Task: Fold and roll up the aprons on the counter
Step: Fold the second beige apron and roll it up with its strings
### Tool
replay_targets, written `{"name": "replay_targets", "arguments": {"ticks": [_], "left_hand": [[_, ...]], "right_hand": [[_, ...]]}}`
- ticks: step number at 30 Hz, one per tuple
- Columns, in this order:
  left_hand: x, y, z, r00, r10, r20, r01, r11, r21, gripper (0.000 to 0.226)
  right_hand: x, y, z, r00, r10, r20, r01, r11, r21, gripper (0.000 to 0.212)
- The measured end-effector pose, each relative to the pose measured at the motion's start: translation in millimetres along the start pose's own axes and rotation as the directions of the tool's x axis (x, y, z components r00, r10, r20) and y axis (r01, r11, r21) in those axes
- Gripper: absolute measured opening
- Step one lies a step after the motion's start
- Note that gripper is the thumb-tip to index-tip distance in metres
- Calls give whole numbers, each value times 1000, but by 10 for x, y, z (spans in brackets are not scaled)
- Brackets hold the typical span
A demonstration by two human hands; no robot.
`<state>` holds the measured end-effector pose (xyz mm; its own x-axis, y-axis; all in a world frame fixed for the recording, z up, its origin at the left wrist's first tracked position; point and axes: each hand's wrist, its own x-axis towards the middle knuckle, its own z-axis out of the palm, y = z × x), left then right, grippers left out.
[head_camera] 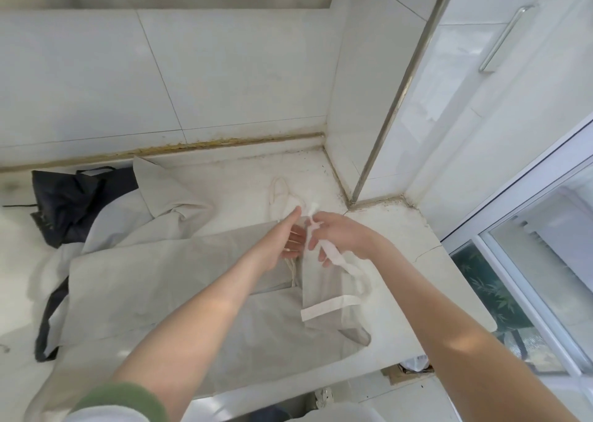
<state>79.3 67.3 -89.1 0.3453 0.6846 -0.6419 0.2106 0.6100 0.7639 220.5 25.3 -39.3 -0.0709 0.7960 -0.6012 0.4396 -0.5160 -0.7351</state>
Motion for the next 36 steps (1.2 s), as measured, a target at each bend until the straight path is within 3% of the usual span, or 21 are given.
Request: {"name": "replay_targets", "arguments": {"ticks": [3,6,7,9,11,14,19,22,25,27,29,32,36], "left_hand": [[-116,55,-130,989,-68,131,73,997,-38,43],[-204,69,-263,998,-59,28,62,992,-112,25],[-215,59,-329,998,-53,-22,50,990,-132,24],[-218,31,-435,993,-62,-105,47,988,-145,25],[-228,6,-536,989,-68,-133,52,992,-114,24],[-283,-2,-638,996,-60,-68,55,996,-69,18],[-410,80,-808,997,-73,37,56,938,342,8],[-426,135,-1003,989,-144,-28,129,766,629,29],[-403,120,-1186,955,-11,-297,274,418,866,48],[-370,40,-1291,891,112,-440,408,225,885,54],[-343,-48,-1324,879,164,-447,430,132,893,58],[-216,-160,-1173,929,160,-334,308,164,937,55],[-58,-277,-699,952,189,-242,157,379,912,51]], "right_hand": [[8,-157,197,982,-28,189,41,997,-64,26],[56,-147,207,949,-20,315,28,999,-20,33],[75,-112,192,951,-22,308,17,1000,16,33],[130,17,133,987,25,158,-32,998,47,31],[200,190,108,991,122,58,-120,992,-32,32],[216,369,179,958,248,141,-218,955,-199,53],[317,486,261,971,239,-14,-218,859,-463,71],[332,530,236,968,236,-84,-243,805,-541,72],[335,613,204,956,276,-94,-282,790,-544,72],[336,663,209,958,278,-73,-274,808,-521,69],[323,707,224,967,252,-47,-238,816,-527,66],[312,835,233,985,172,-19,-161,870,-467,69],[165,1047,260,985,134,109,-88,932,-353,81]]}}
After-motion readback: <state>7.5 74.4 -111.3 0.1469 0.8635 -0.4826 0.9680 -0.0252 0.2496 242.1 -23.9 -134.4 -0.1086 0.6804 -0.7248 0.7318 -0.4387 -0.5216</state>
